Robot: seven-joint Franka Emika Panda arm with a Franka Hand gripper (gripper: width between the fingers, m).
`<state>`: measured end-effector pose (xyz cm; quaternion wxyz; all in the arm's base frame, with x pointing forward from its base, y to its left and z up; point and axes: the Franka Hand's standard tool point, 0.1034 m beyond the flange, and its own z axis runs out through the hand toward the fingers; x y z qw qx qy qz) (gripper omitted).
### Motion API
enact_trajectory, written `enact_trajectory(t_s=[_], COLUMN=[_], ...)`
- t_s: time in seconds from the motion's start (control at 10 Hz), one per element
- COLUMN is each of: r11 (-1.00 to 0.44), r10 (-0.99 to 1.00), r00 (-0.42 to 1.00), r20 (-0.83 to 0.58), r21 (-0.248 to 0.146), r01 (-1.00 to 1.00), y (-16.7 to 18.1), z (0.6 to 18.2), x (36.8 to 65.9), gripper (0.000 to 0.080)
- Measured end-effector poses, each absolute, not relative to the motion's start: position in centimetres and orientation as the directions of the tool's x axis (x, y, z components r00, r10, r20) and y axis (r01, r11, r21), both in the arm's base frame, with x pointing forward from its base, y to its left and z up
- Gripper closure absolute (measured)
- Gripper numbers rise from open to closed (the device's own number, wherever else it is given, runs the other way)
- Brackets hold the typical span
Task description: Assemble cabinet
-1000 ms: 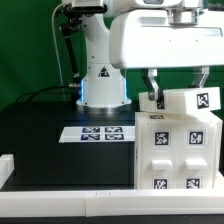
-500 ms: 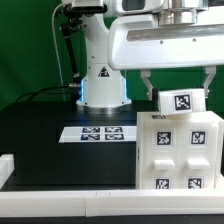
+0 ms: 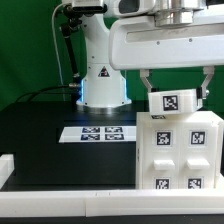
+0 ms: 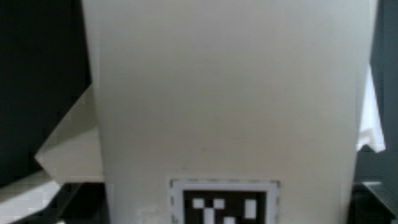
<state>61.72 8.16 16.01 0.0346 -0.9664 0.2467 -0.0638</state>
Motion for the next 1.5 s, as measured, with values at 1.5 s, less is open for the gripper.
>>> enact_trajectory(t_s=[1.5], r11=[0.317], r10=[-0.941], r00=[-0.3], r20=[-0.157], r21=[-0.095], r01=[-0.944], y=[8.13], z=[15.7], x=[61.59], gripper=[0.024])
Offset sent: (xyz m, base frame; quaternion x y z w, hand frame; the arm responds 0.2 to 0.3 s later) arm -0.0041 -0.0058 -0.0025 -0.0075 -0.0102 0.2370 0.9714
